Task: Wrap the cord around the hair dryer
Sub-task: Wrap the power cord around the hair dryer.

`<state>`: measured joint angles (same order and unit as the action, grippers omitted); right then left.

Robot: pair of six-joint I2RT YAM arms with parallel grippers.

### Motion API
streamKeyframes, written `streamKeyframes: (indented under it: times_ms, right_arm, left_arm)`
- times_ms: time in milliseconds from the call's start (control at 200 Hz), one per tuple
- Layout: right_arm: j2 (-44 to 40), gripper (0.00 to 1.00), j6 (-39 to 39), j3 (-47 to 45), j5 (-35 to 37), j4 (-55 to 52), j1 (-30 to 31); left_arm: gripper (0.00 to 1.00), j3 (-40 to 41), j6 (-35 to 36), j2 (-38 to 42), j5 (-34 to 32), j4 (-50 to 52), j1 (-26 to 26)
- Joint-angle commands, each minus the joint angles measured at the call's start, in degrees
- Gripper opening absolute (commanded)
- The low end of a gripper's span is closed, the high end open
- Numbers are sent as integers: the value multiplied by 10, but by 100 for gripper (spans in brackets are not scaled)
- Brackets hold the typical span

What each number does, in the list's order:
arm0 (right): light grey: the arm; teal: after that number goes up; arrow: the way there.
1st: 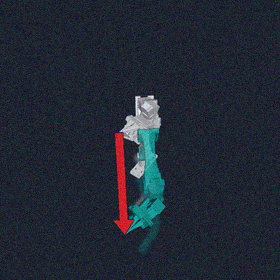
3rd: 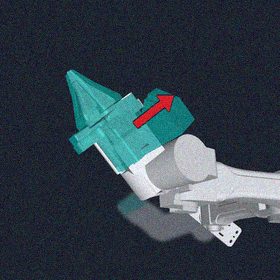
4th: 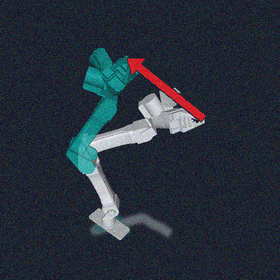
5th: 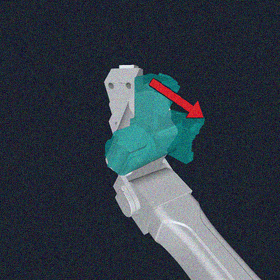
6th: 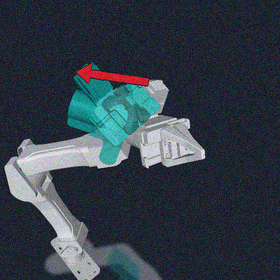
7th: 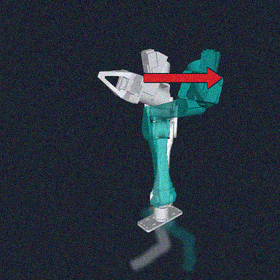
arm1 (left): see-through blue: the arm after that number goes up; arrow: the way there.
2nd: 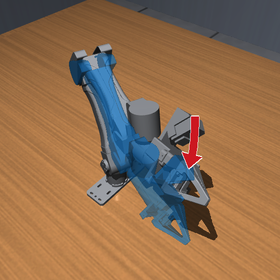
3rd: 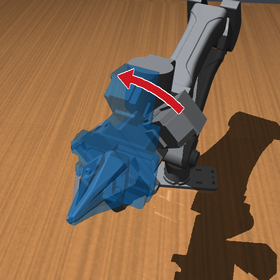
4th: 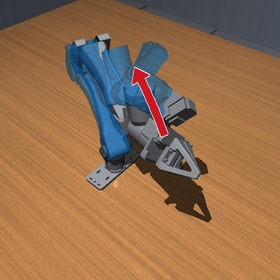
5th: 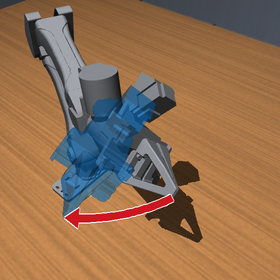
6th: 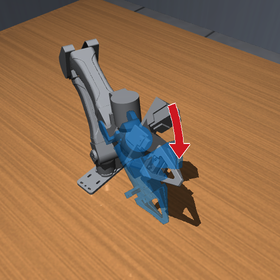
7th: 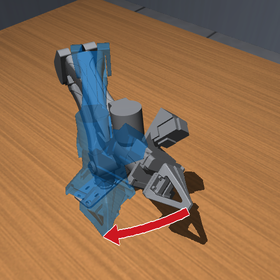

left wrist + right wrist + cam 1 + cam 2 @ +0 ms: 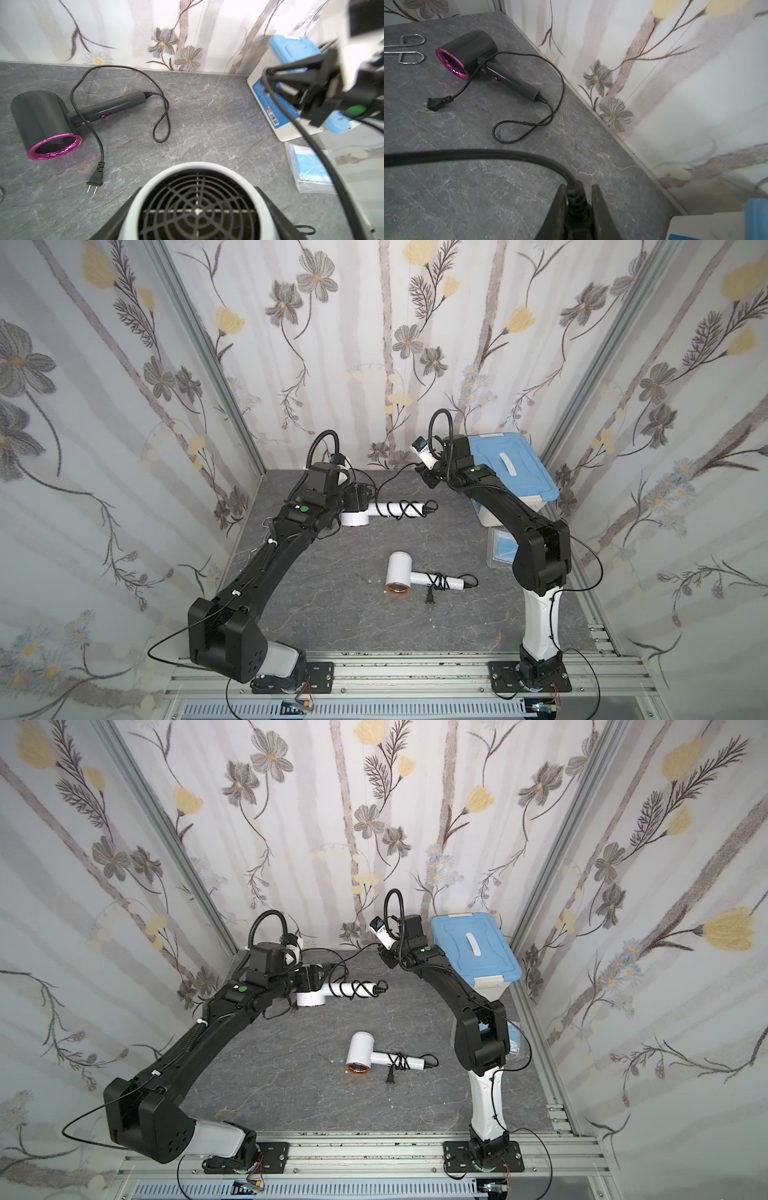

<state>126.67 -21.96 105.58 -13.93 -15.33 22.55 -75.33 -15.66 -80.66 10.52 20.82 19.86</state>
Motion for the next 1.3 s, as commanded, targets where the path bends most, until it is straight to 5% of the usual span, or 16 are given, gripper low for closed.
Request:
streamKeyframes:
  times_ms: [0, 535, 824, 1294]
  right_arm:
    - [-36, 0, 33, -81, -31, 109, -1]
    - [-185, 0, 109, -401, -30, 263, 46]
    - [-223, 0, 111, -470, -23, 227, 124]
    - [-313, 0, 103, -479, 14, 115, 215]
  left_arm:
    - [0, -15, -59, 11, 9, -51, -7]
    - [0, -61, -201, -48, -201, -73, -22]
    - [0, -75, -235, -109, -219, -96, -20]
    - [0, -132, -109, -186, -380, -26, 9]
